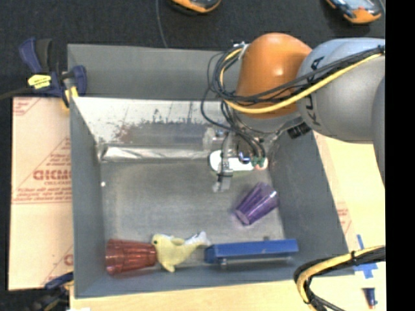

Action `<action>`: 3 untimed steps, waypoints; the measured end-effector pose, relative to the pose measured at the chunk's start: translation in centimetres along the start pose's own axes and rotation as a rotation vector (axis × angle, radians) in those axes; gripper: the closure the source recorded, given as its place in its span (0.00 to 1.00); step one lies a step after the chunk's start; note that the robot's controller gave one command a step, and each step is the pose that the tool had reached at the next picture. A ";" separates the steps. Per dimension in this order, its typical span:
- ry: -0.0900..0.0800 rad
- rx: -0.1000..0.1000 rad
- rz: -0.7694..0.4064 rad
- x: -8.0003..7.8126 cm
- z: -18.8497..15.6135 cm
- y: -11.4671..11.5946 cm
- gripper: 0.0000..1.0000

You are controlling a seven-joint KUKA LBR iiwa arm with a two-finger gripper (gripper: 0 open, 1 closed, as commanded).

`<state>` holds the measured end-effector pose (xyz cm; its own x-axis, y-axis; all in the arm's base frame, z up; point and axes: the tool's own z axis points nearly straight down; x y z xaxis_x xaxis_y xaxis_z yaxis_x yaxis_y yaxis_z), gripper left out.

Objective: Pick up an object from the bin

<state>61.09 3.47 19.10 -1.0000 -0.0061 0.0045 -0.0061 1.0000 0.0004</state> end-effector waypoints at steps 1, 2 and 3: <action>-0.008 -0.001 0.001 -0.1 -0.5 0.0 0.00; -0.010 -0.001 0.072 6.5 3.9 -5.8 0.00; -0.019 -0.003 0.072 7.2 5.9 -6.5 0.00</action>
Offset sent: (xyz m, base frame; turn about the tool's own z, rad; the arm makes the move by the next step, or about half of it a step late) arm -0.0682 -0.0615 -0.0409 0.0769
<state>53.94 -3.07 13.27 -0.9977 0.0663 -0.0144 0.0663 0.9978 0.0034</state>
